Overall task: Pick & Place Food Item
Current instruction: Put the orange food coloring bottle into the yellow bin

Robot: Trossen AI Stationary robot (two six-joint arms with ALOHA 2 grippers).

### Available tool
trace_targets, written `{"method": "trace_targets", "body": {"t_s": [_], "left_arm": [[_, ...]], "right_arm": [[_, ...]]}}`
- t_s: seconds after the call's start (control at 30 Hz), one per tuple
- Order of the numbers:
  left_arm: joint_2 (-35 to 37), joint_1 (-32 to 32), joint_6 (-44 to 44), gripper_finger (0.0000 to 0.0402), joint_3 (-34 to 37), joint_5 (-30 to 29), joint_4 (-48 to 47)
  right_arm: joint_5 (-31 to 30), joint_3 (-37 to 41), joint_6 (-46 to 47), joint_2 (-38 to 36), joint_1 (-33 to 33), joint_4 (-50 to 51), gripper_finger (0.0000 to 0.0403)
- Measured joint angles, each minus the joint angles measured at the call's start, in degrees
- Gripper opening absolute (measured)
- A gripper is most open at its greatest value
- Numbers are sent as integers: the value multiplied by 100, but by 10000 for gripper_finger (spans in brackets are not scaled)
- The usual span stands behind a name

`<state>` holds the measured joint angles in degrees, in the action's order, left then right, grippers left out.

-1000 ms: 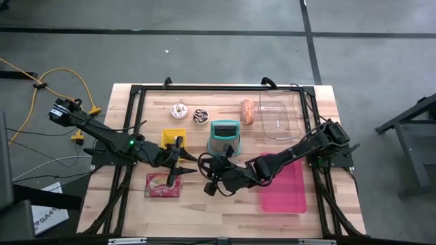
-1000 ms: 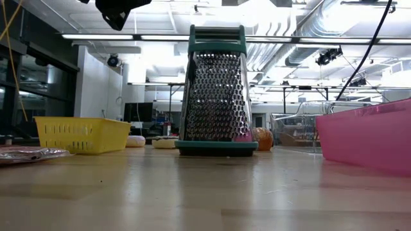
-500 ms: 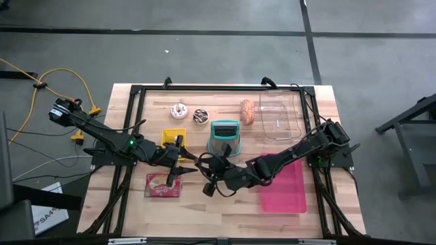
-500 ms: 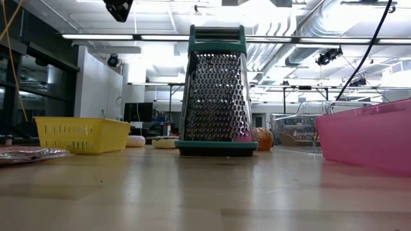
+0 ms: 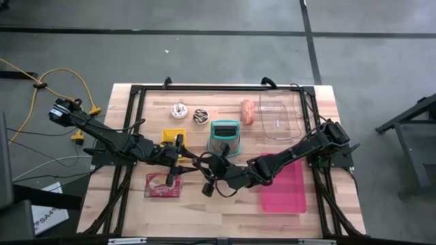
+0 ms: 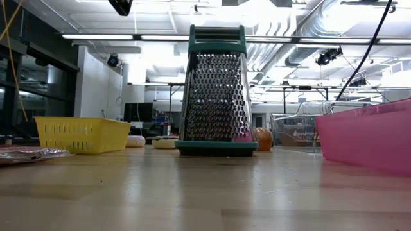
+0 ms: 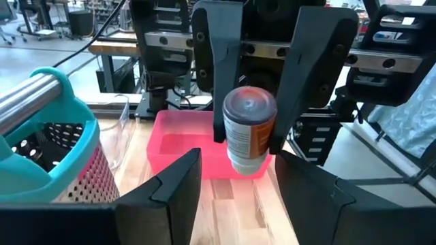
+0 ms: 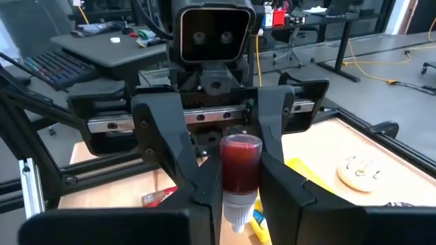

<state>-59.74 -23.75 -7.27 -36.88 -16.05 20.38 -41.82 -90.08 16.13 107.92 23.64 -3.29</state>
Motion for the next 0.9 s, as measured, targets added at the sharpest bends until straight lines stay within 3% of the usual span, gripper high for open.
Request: {"method": "trace_targets", "body": {"t_s": [0.9], "left_arm": [[0, 0, 406, 148, 0, 0, 380]], "right_arm": [[-1, 0, -149, 2, -2, -295, 69]]}}
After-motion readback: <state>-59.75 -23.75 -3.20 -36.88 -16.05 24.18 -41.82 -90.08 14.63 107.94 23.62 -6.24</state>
